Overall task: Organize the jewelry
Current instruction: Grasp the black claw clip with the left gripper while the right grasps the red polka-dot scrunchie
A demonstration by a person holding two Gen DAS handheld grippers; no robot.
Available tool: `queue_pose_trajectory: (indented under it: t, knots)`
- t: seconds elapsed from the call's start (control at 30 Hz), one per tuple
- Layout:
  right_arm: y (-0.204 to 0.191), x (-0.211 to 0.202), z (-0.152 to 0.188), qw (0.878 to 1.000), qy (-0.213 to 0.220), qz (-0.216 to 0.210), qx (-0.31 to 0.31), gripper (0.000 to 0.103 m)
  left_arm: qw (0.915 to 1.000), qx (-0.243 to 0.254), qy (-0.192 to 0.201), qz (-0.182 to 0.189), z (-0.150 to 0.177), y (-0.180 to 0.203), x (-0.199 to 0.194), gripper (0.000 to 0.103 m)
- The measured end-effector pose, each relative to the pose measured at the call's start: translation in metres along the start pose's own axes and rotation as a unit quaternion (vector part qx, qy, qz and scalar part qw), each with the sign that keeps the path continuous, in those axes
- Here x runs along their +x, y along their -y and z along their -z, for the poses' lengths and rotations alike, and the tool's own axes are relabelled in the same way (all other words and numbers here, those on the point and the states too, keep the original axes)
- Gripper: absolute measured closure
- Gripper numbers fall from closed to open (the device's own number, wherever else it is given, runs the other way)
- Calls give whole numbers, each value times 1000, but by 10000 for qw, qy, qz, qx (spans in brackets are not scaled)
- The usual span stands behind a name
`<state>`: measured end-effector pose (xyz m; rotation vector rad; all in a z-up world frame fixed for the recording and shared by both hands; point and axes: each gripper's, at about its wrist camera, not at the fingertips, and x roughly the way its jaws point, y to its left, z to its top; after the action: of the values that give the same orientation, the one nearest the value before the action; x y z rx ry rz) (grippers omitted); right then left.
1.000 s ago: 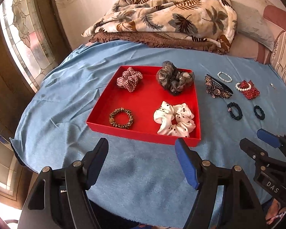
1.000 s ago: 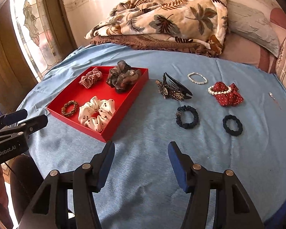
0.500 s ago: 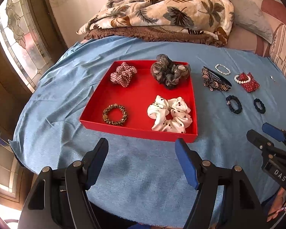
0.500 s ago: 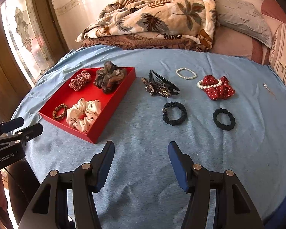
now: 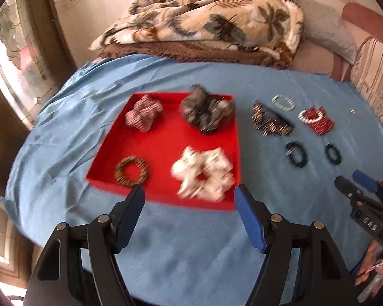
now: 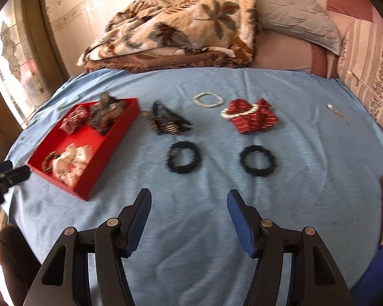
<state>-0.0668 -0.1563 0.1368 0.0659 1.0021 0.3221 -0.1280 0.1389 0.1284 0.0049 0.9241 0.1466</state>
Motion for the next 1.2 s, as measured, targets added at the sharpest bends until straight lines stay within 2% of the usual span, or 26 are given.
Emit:
queue_pose_trajectory:
  t: [0.07, 0.17, 0.4, 0.6, 0.8, 0.9, 0.93, 1.03, 1.13, 1.17, 1.2]
  knots:
    - [13, 2, -4, 9999, 18, 77, 89, 37, 9998, 7, -22, 175, -10, 8, 4, 31]
    - [32, 6, -13, 9996, 36, 183, 230, 37, 9978, 63, 43, 660, -28, 26, 13, 31]
    - [78, 28, -38, 9975, -8, 219, 669, 37, 9928, 176, 35, 1184, -66, 69, 56, 34]
    - [110, 63, -69, 9949, -71, 101, 1003, 37, 9911, 67, -317, 1289, -96, 93, 114, 36]
    - [124, 103, -86, 9941, -309, 101, 1033, 37, 9893, -31, -687, 1285, -103, 99, 162, 36]
    - [124, 120, -90, 9950, -394, 165, 900, 37, 9890, -21, -773, 1265, -104, 101, 175, 45]
    - [124, 126, -91, 9952, -431, 226, 848, 37, 9878, -27, -834, 1312, -104, 101, 181, 50]
    - [121, 141, -92, 9954, -517, 261, 769, 44, 9846, -132, -926, 1475, -105, 103, 191, 60]
    - [117, 145, -94, 9965, -438, 274, 663, 47, 9844, -185, -907, 1494, -106, 104, 194, 60]
    - [115, 147, -96, 9967, -430, 217, 650, 50, 9840, -217, -925, 1505, -106, 104, 196, 60]
    - [114, 148, -97, 9968, -430, 155, 648, 63, 9845, -227, -920, 1476, -106, 105, 197, 61]
